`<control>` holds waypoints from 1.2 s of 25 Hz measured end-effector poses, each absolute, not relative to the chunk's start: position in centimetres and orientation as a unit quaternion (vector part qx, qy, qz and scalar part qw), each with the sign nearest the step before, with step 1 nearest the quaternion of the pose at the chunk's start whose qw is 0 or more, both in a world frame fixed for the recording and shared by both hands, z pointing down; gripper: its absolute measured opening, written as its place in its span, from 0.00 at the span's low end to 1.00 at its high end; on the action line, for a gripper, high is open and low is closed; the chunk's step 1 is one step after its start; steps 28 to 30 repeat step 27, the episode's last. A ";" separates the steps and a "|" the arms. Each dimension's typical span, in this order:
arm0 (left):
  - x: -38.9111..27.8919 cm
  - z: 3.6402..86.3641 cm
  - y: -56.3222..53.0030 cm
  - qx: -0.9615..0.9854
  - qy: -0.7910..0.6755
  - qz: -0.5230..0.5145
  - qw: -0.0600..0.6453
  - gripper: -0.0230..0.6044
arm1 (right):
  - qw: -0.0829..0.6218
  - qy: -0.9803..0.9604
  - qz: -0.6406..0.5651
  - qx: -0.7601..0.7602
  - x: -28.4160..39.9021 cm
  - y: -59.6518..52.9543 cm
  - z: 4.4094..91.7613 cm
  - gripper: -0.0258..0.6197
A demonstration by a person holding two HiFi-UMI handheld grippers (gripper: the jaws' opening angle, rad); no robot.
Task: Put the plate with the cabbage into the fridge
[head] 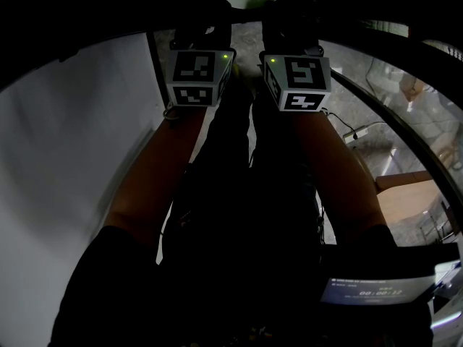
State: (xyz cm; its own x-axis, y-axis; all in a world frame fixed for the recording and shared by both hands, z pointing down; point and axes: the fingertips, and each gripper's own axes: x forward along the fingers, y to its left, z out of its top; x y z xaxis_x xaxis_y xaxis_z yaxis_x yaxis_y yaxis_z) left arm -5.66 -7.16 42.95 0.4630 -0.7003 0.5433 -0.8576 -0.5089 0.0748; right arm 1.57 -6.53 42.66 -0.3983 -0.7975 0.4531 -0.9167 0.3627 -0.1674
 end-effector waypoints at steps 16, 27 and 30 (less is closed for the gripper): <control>-3.4 41.0 -5.8 0.860 -0.450 0.190 0.149 0.04 | 0.149 -0.813 0.168 0.537 3.5 -5.2 41.5 0.05; -1.1 41.1 -4.9 0.879 -0.433 0.149 0.136 0.04 | 0.146 -0.811 0.153 0.545 4.7 -3.9 42.2 0.05; -1.1 41.1 -4.9 0.879 -0.433 0.149 0.136 0.04 | 0.146 -0.811 0.153 0.545 4.7 -3.9 42.2 0.05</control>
